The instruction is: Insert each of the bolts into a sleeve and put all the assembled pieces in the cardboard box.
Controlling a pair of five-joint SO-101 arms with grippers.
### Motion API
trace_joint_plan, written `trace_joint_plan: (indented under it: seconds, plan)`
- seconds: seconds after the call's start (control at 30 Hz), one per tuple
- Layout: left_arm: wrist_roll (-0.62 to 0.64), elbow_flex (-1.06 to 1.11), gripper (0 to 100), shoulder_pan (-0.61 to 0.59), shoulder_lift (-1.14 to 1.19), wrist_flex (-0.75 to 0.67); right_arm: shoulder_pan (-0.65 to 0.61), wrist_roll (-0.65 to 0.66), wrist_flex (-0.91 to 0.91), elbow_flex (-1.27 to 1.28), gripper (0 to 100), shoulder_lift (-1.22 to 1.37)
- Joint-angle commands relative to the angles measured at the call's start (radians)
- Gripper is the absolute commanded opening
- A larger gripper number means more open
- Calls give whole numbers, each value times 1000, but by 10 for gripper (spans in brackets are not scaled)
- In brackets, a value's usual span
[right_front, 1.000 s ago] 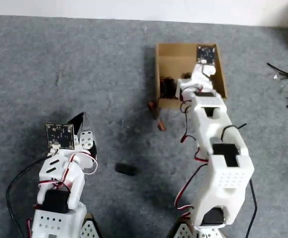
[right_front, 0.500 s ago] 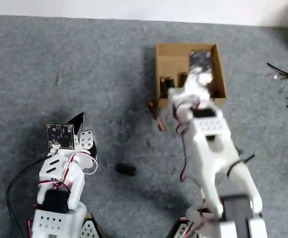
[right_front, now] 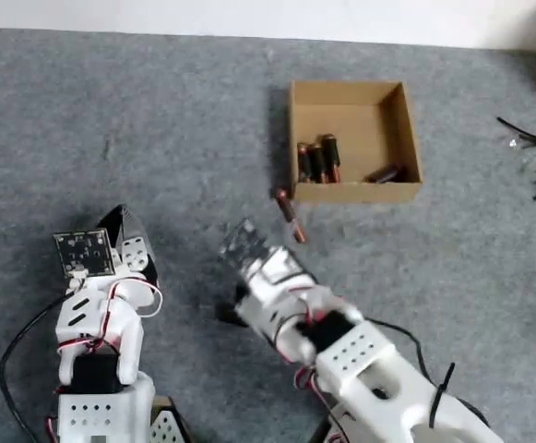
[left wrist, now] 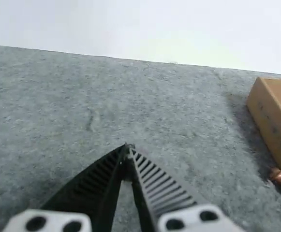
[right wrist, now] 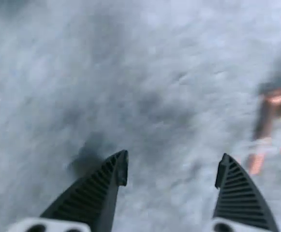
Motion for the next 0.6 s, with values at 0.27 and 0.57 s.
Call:
trace_joint_plan:
  seconds: [0.27,0.57]
  plan:
    - [2,19,11,-10,-4,-25,-157,15,65,7,260,-30]
    - [0,19,11,-10,-4,-25,-157,75,65,5,260,-28]
